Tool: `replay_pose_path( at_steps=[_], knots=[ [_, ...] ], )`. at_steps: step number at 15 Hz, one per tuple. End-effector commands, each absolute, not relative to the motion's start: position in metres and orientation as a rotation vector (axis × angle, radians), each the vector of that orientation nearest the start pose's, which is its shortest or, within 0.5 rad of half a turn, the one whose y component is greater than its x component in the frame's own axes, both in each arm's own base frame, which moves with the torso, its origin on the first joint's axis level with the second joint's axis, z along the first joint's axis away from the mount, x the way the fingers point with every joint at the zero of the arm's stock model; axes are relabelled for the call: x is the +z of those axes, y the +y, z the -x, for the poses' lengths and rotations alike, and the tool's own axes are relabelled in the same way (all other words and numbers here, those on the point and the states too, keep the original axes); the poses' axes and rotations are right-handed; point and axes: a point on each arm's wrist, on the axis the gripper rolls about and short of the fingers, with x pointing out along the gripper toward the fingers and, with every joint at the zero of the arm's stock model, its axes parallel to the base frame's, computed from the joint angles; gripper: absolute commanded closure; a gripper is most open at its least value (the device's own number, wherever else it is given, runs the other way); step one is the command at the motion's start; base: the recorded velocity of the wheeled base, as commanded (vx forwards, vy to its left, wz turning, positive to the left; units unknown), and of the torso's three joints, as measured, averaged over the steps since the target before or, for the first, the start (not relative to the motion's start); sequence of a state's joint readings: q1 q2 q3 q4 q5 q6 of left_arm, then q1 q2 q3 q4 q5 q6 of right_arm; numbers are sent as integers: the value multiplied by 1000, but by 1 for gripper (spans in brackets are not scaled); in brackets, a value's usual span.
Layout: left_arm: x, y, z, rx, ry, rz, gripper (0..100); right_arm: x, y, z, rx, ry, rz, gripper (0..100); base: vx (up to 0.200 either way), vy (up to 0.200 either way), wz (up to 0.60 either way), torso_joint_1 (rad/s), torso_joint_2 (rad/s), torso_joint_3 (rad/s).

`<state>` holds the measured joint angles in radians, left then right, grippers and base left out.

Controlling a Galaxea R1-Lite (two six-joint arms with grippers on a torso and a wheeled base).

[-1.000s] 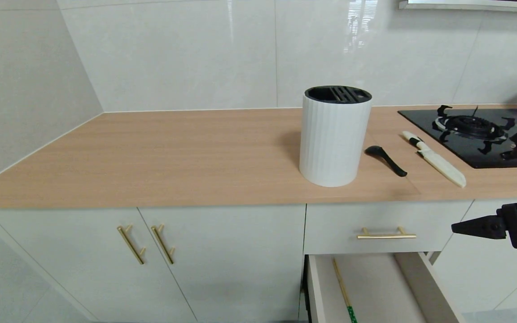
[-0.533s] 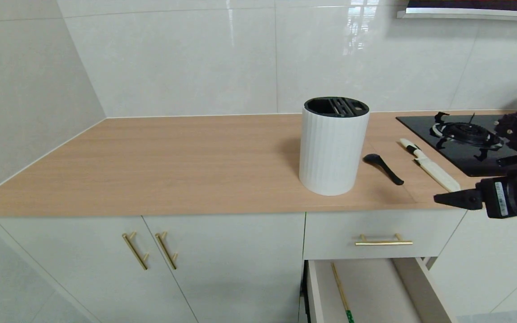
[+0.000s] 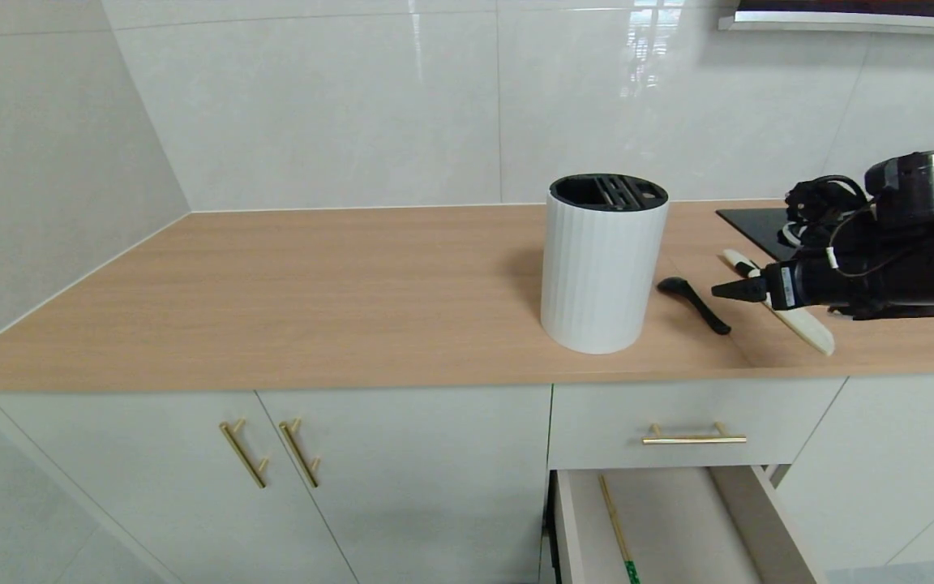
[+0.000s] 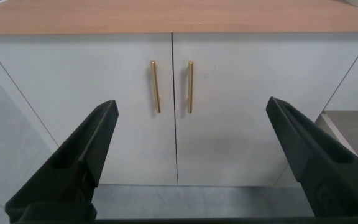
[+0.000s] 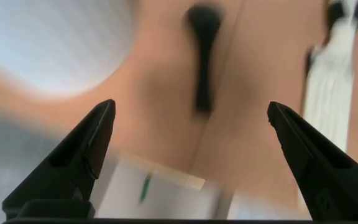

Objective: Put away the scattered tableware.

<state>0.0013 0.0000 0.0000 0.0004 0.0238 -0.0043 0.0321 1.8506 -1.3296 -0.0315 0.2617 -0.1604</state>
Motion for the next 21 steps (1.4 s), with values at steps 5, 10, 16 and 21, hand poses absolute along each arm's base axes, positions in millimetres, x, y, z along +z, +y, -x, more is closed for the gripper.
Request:
replay_pose_path(
  at_steps=[5, 10, 16, 21],
  knots=[
    [75, 0, 23, 28, 0, 5, 0, 152, 23, -418, 351, 501, 108, 0, 0, 0, 0, 0, 0, 0],
    [75, 1, 23, 26, 0, 5, 0, 142, 31, -428, 359, 469, 109, 0, 0, 0, 0, 0, 0, 0],
    [75, 1, 23, 26, 1, 5, 0, 138, 31, -431, 355, 474, 105, 100, 0, 0, 0, 0, 0, 0],
    [75, 1, 23, 26, 1, 5, 0, 144, 30, -429, 333, 464, 104, 100, 0, 0, 0, 0, 0, 0]
  ],
)
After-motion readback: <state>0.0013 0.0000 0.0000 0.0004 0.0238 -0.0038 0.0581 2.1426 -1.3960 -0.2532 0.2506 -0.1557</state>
